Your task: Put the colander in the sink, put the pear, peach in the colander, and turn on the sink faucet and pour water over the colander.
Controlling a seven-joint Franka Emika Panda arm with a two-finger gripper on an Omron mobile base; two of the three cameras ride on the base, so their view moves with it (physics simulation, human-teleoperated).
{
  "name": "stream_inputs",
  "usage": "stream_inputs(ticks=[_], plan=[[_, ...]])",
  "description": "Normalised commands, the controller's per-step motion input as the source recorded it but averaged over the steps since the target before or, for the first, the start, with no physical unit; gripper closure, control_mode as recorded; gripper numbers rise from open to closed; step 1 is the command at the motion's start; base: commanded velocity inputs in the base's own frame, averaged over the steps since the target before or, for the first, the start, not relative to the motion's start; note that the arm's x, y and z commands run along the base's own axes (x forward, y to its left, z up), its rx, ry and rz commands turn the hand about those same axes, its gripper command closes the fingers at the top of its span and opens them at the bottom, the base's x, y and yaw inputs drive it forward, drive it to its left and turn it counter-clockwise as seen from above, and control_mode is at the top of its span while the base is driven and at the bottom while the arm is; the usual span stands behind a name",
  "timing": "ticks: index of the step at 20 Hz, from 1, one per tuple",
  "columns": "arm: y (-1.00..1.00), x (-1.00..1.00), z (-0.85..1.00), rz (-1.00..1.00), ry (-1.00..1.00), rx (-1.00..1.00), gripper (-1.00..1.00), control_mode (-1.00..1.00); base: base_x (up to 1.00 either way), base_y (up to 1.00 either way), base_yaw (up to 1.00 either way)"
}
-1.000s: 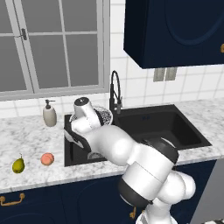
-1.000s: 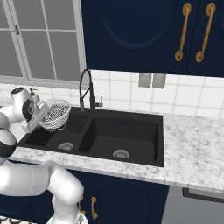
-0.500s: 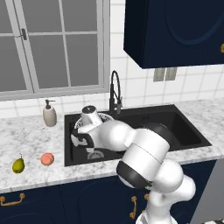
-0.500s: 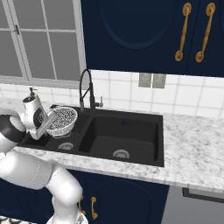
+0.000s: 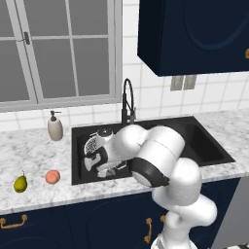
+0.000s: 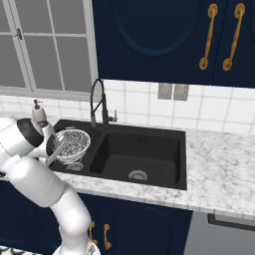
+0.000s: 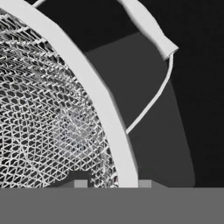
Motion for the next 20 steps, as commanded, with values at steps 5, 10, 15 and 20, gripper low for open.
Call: stream_inputs(ticks=[5,10,15,20], plan=[[0.27,0.16,-0.20,-0.03,0.00,0.03,1.00,-1.00,0.00,0.00,0.00],[0.22,0.15,-0.24,-0.03,0.00,0.02,1.00,-1.00,0.00,0.00,0.00],[0.02,0.15,-0.40,-0.06,0.00,0.00,1.00,-1.00,0.00,0.00,0.00],[-0.02,0.02,-0.29,-0.06,0.00,0.00,1.00,-1.00,0.00,0.00,0.00]])
